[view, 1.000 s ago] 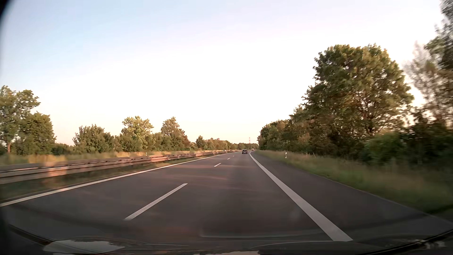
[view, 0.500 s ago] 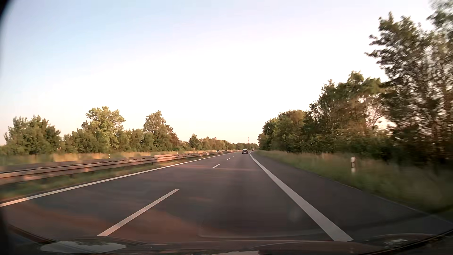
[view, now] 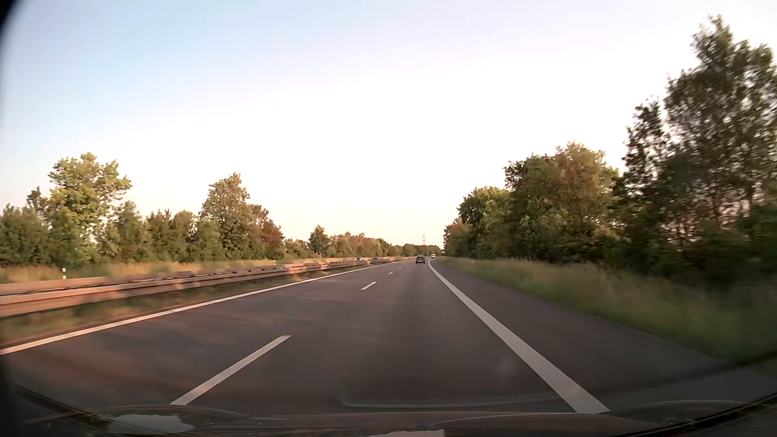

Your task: Follow the waypoints while adhering to traffic rules and regulations

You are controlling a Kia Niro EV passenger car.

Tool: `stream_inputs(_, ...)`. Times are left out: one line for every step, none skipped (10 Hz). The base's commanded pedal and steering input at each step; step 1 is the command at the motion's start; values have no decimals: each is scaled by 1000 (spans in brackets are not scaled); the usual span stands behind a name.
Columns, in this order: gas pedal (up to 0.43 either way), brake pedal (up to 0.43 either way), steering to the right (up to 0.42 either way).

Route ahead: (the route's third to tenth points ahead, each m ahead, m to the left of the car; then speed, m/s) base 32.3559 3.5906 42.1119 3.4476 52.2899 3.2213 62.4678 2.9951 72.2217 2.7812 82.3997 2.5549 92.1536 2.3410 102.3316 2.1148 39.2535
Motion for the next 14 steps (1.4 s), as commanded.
stream_inputs(370, 18, 1)
stream_inputs(370, 18, 1)
stream_inputs(370, 18, 1)
stream_inputs(370, 18, 1)
stream_inputs(370, 18, 1)
stream_inputs(370, 12, 1)
stream_inputs(378, 18, 2)
stream_inputs(378, 18, 1)
stream_inputs(378, 18, 1)
stream_inputs(378, 18, 2)
stream_inputs(378, 18, 1)
stream_inputs(378, 12, 1)
stream_inputs(378, 12, 1)
stream_inputs(378, 12, 1)
